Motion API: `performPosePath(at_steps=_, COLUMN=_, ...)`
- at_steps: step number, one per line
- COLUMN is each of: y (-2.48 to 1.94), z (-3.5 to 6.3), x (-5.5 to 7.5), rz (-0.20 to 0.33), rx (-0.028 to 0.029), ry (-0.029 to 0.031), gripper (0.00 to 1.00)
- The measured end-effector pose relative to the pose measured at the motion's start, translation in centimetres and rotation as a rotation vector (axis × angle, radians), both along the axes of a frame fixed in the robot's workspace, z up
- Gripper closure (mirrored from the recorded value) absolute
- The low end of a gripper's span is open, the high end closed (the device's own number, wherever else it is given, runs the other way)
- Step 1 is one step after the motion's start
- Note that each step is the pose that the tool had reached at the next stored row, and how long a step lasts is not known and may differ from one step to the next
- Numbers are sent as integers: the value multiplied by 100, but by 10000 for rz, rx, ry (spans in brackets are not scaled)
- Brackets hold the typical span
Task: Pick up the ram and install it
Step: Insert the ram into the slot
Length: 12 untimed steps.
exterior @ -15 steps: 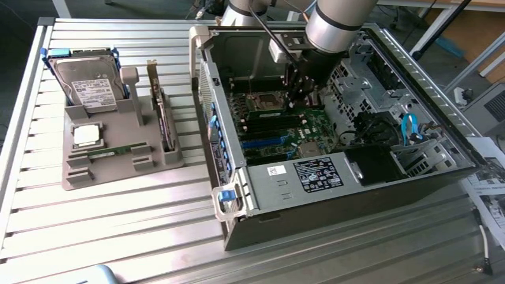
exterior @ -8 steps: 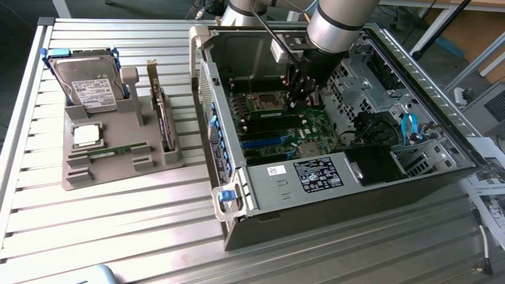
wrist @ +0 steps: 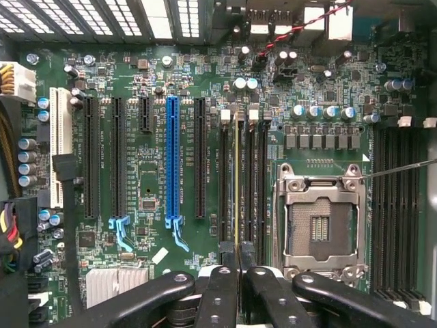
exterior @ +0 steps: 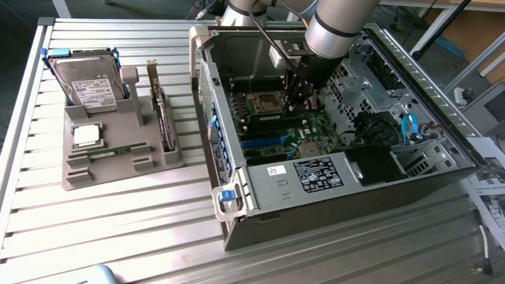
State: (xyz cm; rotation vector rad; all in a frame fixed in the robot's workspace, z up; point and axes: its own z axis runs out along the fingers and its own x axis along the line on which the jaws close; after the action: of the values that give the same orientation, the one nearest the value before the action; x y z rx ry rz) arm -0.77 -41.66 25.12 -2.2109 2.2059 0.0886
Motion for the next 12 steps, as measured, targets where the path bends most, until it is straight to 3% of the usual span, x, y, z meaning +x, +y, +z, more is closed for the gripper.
performPosePath(at_steps=12, y=-3, z=-1, x=38, rz=-1, rx=2, ry=-1, gripper=88)
